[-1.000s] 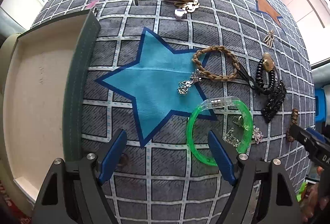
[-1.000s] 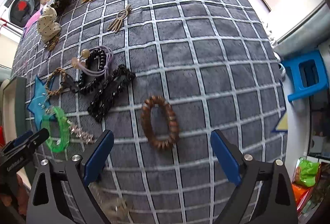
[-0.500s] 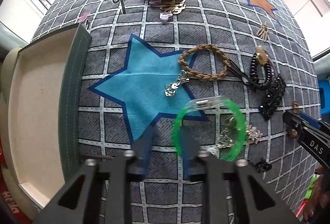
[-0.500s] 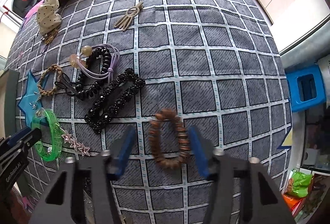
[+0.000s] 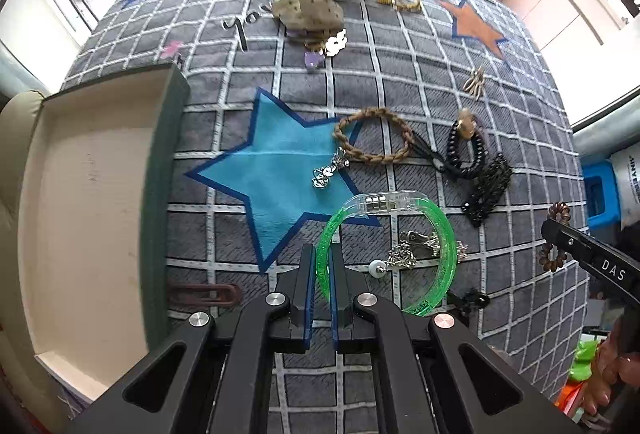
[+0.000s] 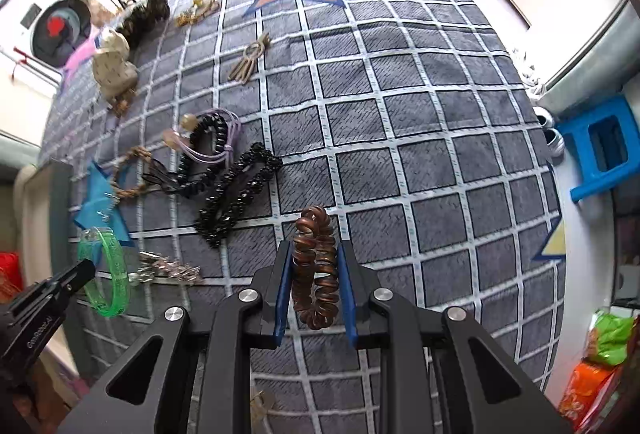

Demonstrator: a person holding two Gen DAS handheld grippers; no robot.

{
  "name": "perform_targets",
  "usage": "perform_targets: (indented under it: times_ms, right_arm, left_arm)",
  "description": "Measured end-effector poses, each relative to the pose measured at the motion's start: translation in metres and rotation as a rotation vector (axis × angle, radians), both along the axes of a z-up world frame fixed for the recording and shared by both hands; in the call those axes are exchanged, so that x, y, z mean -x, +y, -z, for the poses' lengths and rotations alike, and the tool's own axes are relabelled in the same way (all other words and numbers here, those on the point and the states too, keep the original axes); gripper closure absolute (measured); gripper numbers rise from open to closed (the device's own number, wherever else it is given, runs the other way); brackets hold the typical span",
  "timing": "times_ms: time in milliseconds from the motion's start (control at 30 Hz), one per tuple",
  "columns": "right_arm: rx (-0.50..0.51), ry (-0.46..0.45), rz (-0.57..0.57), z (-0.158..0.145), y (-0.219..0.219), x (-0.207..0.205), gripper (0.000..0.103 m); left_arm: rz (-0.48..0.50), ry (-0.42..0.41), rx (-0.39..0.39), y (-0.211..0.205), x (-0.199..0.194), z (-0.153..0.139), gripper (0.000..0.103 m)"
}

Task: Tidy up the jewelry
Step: 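Grasp the green bangle with the left tool while the right tool grasps the brown coiled hair tie, then carry the bangle into the white tray with the left tool while the right tool drops the hair tie there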

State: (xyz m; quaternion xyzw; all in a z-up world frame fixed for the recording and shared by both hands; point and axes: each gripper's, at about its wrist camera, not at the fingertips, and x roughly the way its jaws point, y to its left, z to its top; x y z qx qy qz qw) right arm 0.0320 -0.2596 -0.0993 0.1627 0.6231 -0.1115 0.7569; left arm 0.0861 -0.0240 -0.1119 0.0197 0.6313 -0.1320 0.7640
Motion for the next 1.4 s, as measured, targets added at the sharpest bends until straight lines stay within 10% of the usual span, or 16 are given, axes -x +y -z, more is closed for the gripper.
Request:
perform_targets:
  times_ms: [633, 1400]
  right_arm:
    - [-0.050, -0.061, -0.152, -0.039, 0.102, -0.028, 0.079]
    - [-0.170, -0.075, -0.460, -0.008, 0.304, -0.163, 0.079]
  left_arm:
    - [-0.091, -0.088, 0.020, 0.112, 0.004, -0.051, 0.095]
    - [-0.381, -0.077, -0.068, 0.245, -0.073, 0.014, 0.095]
